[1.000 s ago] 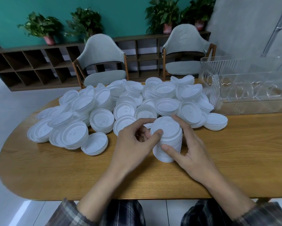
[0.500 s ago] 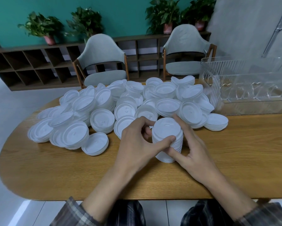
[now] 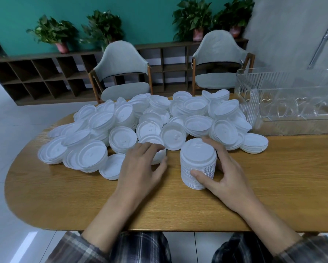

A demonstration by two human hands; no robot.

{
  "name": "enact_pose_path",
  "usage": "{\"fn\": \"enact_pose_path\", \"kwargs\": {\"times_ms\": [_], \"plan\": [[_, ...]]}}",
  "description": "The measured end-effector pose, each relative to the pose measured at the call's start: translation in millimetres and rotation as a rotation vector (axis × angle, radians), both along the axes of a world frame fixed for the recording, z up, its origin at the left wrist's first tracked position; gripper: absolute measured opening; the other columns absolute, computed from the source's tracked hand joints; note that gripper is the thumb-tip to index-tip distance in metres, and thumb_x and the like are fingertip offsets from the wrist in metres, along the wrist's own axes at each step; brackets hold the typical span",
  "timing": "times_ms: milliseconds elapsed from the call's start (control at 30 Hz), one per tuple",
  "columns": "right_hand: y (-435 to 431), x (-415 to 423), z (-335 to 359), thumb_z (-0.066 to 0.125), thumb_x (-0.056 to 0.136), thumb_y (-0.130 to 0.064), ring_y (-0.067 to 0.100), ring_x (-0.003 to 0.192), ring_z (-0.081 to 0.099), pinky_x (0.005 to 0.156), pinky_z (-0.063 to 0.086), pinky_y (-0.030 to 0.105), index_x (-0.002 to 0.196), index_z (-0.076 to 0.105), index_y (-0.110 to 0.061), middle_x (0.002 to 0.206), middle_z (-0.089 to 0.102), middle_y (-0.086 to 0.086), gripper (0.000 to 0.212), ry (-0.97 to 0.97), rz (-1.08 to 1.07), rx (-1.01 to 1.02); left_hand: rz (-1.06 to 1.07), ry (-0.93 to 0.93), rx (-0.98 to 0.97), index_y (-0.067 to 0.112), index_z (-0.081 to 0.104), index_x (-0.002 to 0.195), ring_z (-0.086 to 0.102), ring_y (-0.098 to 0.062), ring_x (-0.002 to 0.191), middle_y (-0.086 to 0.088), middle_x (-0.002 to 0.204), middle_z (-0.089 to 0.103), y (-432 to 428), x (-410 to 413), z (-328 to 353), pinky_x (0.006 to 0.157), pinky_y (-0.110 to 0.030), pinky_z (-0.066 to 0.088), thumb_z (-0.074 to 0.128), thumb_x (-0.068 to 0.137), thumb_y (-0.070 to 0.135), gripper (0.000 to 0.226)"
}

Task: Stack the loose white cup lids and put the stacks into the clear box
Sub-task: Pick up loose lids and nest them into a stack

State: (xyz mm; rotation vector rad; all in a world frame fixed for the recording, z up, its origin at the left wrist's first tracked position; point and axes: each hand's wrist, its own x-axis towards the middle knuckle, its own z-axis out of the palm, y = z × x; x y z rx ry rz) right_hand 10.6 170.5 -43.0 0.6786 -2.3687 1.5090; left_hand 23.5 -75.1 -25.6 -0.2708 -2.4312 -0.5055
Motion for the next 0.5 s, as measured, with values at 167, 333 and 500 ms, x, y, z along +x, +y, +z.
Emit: {"fn": "enact_pose_path", "kwargs": {"times_ms": [167, 333, 500], "plan": [[0, 1, 1, 0.081, 0.081, -0.057, 0.0, 0.134, 0.052, 0.108, 0.046, 0.028, 0.146, 0.046, -0.041, 0.139, 0.054, -0.03, 0.076, -0.002, 0.0, 0.005, 0.002, -0.037, -0.148, 0.017, 0.074, 0.109, 0.071, -0.027, 0.085, 0.002, 0.091, 0.075, -8, -4, -12, 0.073, -0.042, 0.053, 0.082, 0.084, 0.007, 0.029], [0, 0, 1, 0.08, 0.08, -0.054, 0.003, 0.134, 0.053, 0.109, 0.047, 0.032, 0.146, 0.046, -0.04, 0.139, 0.056, -0.027, 0.076, -0.002, -0.003, -0.003, -0.038, -0.096, 0.078, 0.021, 0.074, 0.11, 0.067, -0.015, 0.085, 0.008, 0.09, 0.069, -3, -1, -8, 0.069, -0.038, 0.056, 0.08, 0.087, 0.005, 0.028], [-1, 0, 1, 0.079, 0.079, -0.061, 0.002, 0.137, 0.05, 0.109, 0.045, 0.027, 0.146, 0.045, -0.043, 0.141, 0.053, -0.029, 0.078, 0.011, -0.01, 0.004, -0.045, -0.076, 0.324, 0.02, 0.076, 0.109, 0.062, -0.004, 0.085, 0.015, 0.086, 0.066, 0, 2, 6, 0.075, -0.019, 0.049, 0.086, 0.085, 0.014, 0.027]]}}
